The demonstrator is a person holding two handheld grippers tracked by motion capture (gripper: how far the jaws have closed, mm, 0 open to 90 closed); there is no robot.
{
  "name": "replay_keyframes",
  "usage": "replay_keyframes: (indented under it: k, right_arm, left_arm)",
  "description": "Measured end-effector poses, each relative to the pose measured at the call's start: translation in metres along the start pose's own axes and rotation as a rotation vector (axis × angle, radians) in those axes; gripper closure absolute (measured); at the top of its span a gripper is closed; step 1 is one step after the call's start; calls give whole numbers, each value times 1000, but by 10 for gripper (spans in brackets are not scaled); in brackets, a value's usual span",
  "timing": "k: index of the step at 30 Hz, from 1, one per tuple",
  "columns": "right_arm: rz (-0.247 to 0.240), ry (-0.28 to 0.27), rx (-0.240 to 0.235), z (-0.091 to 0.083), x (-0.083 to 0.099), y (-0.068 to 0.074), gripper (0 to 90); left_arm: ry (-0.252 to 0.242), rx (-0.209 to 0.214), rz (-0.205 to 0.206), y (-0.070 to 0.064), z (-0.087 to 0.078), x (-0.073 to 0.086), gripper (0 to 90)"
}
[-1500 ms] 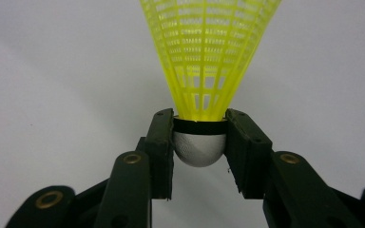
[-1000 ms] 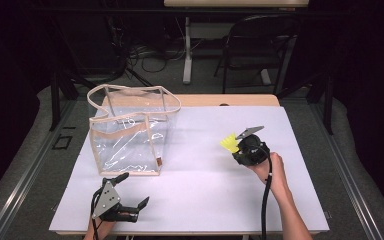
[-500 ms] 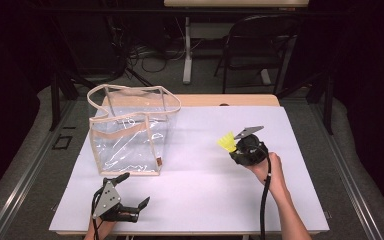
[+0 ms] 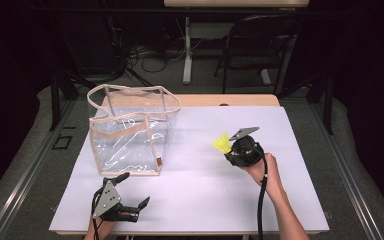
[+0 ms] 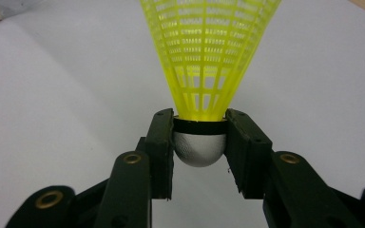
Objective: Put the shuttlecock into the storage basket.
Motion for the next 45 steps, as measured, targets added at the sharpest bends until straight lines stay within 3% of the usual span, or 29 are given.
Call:
replay_keyframes:
  k: [45]
  right_arm:
    - [-51, -67, -41, 6, -18, 24, 645]
  left_arm:
    - [5, 0, 5, -1, 0, 0, 0]
Point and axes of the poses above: each handheld gripper's, and its own axes: z roughly forward along the jaws, x roughly out of its underside, y roughly to its left, the point moved 4 cm from there along z, roughly forward along the jaws, and after that the axes turned 2 degrees about y, right-handed, at the moved point
